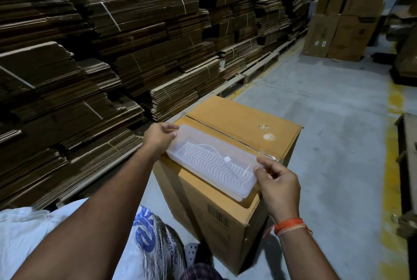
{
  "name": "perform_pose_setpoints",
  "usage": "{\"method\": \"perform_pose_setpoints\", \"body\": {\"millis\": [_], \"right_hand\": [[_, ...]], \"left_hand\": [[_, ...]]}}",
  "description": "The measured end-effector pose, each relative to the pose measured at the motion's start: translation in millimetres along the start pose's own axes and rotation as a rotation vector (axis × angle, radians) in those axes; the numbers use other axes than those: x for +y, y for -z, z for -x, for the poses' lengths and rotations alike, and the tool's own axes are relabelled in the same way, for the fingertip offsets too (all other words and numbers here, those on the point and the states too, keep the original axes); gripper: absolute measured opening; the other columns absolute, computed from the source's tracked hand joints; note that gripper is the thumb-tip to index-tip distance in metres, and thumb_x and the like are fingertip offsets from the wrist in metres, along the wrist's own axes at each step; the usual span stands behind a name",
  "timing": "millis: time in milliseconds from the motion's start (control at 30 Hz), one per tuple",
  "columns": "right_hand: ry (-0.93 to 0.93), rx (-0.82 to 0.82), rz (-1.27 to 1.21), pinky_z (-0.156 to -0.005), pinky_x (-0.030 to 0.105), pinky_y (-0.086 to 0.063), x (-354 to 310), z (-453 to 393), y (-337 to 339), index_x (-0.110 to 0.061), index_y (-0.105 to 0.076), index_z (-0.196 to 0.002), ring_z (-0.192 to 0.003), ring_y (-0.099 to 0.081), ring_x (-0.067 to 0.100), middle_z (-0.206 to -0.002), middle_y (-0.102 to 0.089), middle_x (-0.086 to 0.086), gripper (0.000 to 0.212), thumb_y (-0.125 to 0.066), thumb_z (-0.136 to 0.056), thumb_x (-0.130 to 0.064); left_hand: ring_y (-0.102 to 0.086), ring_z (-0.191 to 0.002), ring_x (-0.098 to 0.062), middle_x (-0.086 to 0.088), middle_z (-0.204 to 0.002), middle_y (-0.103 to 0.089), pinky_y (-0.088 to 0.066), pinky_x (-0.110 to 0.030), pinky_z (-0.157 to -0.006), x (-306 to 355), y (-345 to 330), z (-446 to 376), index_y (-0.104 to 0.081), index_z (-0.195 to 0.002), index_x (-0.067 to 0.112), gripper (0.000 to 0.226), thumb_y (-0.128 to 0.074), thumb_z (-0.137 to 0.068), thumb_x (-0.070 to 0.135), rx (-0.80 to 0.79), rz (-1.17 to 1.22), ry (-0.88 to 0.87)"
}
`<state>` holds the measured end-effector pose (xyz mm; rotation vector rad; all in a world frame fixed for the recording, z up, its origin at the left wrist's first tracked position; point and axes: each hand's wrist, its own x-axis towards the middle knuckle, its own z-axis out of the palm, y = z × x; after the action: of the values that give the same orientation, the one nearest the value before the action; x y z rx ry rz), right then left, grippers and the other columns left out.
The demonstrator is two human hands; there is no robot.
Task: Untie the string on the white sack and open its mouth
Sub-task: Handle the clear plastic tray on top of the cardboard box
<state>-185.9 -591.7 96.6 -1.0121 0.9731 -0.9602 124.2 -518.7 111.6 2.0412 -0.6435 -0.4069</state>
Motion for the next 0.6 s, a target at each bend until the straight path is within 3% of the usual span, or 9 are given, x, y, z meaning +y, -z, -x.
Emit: {"method": "perform_pose_setpoints", "body": {"millis": [233, 367, 467, 600], "right_hand": [[-0.016, -0.023, -0.027, -0.056, -0.001, -0.047, -1, 11, 2, -0.011, -0.074, -0.122, -0.089, -0.060, -0.008, -0.113, -0.073, 0.005, 0.031, -0.073, -0.091, -0.007], [-0.017, -0.050, 0.008, -0.055, -0.001, -0.046, 9, 36, 8, -0.021, -0.073, -0.118, -0.076, -0.066, -0.008, -0.093, -0.071, -0.011, 0.029, -0.075, -0.090, -0.012], [0.042, -0.053, 0.114, -0.059, -0.002, -0.047, 17, 52, 5, -0.020, -0.077, -0.112, -0.076, -0.065, -0.020, -0.083, -0.070, -0.017, 0.026, -0.079, -0.087, -0.013], [0.109, -0.025, 0.237, -0.059, 0.009, -0.054, 18, 59, 0, -0.021, -0.080, -0.098, -0.071, -0.064, -0.019, -0.069, -0.069, -0.020, 0.016, -0.080, -0.086, -0.011]], "left_hand": [[-0.064, -0.116, -0.021, 0.005, -0.117, -0.070, -0.056, -0.052, -0.104, -10, 4, 8, -0.077, -0.115, 0.019, 0.019, -0.070, -0.097, 0.016, 0.009, 0.130, 0.009], [-0.069, -0.113, -0.028, -0.008, -0.120, -0.073, -0.058, -0.050, -0.099, -26, 7, 23, -0.076, -0.107, 0.022, 0.017, -0.069, -0.097, 0.011, -0.002, 0.269, 0.071], [-0.068, -0.116, -0.030, -0.013, -0.128, -0.068, -0.061, -0.052, -0.095, -29, 8, 33, -0.075, -0.111, 0.021, 0.020, -0.068, -0.097, 0.008, -0.016, 0.327, 0.077], [-0.065, -0.116, -0.029, -0.011, -0.128, -0.066, -0.060, -0.043, -0.086, -27, 10, 39, -0.075, -0.118, 0.019, 0.025, -0.070, -0.096, 0.008, 0.000, 0.321, 0.090]]}}
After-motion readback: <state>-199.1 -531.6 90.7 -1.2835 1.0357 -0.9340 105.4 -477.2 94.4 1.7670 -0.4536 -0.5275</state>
